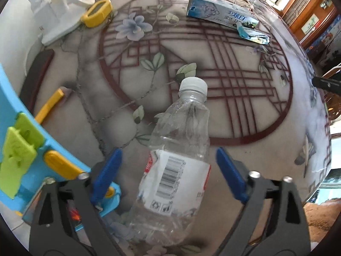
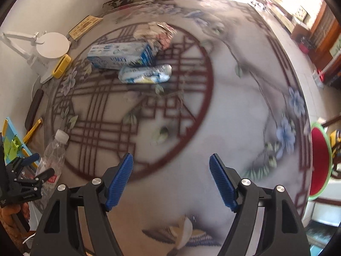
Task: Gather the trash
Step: 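Grasp the clear water bottle with the left tool while the right tool grasps the foil wrapper, then carry the water bottle and foil wrapper over the red bucket with both tools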
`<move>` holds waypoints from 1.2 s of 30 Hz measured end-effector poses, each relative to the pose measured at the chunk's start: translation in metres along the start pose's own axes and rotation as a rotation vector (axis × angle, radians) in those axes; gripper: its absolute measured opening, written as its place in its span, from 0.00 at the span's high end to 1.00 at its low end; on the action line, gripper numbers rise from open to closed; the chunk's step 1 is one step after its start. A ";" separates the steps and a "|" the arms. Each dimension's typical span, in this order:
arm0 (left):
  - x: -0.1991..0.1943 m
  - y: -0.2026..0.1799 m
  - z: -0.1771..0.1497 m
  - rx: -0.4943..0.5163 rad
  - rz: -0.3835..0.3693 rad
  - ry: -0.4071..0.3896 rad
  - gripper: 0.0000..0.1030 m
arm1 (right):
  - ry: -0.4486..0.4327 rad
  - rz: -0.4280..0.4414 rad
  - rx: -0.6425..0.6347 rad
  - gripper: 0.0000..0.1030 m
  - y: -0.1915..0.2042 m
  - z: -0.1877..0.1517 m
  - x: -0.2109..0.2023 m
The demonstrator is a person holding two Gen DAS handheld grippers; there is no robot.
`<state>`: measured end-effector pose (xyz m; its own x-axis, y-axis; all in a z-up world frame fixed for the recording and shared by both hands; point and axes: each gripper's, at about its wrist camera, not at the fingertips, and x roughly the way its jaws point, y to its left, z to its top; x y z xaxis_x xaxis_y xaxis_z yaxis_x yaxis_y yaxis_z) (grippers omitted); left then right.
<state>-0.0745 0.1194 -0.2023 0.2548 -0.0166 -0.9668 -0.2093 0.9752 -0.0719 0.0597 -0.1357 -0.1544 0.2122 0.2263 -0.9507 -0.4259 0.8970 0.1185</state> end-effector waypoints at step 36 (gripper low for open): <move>0.015 -0.017 0.052 -0.145 -0.168 -0.063 0.46 | 0.132 0.040 -0.307 0.64 0.059 0.099 0.089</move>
<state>-0.0184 0.1140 -0.2028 0.3553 -0.1574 -0.9214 -0.2912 0.9180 -0.2691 0.1406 -0.0255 -0.2038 0.0824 0.1900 -0.9783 -0.6810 0.7275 0.0839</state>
